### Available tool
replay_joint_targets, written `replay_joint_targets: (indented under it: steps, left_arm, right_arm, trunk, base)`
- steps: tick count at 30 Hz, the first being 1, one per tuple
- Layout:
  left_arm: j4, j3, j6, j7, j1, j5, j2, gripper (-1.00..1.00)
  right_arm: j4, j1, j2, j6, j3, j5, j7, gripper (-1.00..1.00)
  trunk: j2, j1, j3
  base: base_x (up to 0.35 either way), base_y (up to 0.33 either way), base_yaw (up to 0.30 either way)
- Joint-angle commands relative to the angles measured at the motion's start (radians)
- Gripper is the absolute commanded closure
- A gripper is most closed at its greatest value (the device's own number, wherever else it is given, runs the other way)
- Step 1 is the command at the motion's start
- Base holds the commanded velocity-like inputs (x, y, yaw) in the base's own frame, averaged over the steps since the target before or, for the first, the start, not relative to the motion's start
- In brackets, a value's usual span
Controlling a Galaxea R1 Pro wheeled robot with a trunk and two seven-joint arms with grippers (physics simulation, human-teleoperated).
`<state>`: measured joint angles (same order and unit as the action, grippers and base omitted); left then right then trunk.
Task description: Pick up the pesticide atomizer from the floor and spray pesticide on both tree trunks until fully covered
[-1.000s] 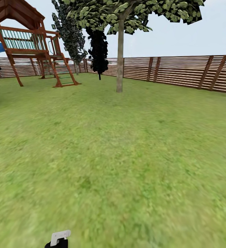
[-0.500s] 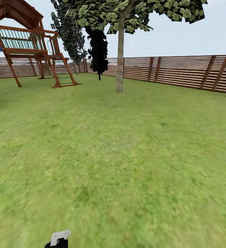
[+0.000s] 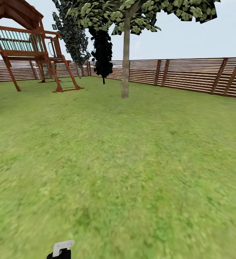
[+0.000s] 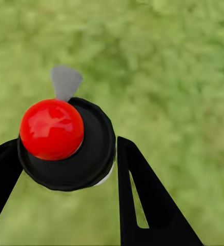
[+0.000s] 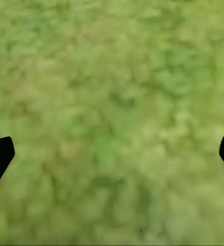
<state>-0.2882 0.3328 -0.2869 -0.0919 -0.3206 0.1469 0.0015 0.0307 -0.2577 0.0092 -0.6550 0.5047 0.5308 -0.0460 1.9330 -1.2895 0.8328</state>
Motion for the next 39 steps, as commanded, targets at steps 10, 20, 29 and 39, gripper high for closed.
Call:
replay_joint_targets:
  steps: [10, 20, 29, 39]
  left_arm:
    - [0.001, 0.000, 0.000, 0.000, 0.000, 0.000, 0.000, 1.00]
    - [0.001, 0.000, 0.000, 0.000, 0.000, 0.000, 0.000, 1.00]
    - [0.000, 0.000, 0.000, 0.000, 0.000, 0.000, 0.000, 1.00]
    - [0.000, 0.000, 0.000, 0.000, 0.000, 0.000, 0.000, 1.00]
  right_arm:
    - [0.000, 0.000, 0.000, 0.000, 0.000, 0.000, 0.000, -1.00]
    - [0.000, 0.000, 0.000, 0.000, 0.000, 0.000, 0.000, -1.00]
    - [0.000, 0.000, 0.000, 0.000, 0.000, 0.000, 0.000, -1.00]
    - [0.000, 0.000, 0.000, 0.000, 0.000, 0.000, 0.000, -1.00]
  trunk:
    - [0.000, 0.000, 0.000]
    - [0.000, 0.000, 0.000]
    - [0.000, 0.000, 0.000]
    - [0.000, 0.000, 0.000]
  base:
    - [0.340, 0.000, 0.000]
    - [0.340, 0.000, 0.000]
    - [0.340, 0.000, 0.000]
    - [0.340, 0.000, 0.000]
